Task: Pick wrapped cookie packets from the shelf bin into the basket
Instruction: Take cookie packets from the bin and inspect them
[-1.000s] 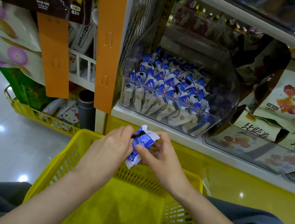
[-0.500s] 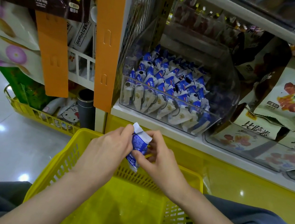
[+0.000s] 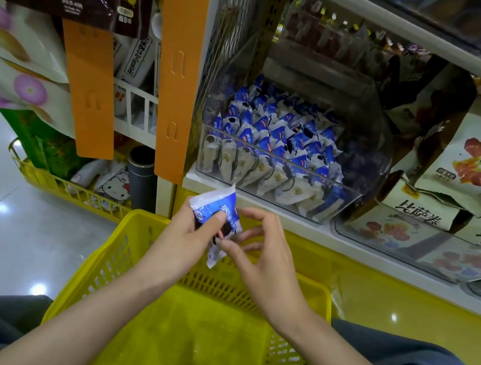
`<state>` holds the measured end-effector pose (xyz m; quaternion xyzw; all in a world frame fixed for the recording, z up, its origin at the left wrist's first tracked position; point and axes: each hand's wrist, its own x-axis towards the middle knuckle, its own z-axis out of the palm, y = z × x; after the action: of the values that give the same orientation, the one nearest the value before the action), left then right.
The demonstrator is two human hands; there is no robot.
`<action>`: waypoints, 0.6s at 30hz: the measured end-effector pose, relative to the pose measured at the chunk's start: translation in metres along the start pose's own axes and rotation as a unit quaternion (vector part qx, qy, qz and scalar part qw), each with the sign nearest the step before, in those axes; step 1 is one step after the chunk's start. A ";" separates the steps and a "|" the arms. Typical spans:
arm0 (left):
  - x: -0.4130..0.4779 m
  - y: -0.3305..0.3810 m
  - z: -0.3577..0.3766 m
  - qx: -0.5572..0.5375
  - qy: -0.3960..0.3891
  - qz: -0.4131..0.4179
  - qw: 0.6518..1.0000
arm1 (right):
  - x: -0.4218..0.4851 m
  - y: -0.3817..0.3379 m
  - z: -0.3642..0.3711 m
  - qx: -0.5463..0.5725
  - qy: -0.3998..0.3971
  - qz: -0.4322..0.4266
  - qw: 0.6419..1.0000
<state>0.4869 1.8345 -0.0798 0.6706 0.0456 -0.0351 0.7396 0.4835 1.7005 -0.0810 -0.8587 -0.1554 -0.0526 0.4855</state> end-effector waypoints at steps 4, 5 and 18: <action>-0.001 0.005 0.000 -0.064 0.001 -0.022 0.998 | 0.003 0.002 -0.002 -0.065 -0.004 0.033 0.997; -0.001 0.005 0.000 -0.075 -0.001 -0.024 0.997 | 0.003 0.002 -0.003 -0.061 -0.014 0.042 0.997; 0.000 0.013 -0.008 -0.310 -0.076 -0.121 0.940 | 0.001 -0.010 -0.008 0.072 0.006 0.074 0.995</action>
<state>0.4886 1.8439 -0.0680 0.3932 0.0786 -0.1593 0.9021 0.4818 1.6983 -0.0684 -0.8305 -0.0915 -0.0106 0.5493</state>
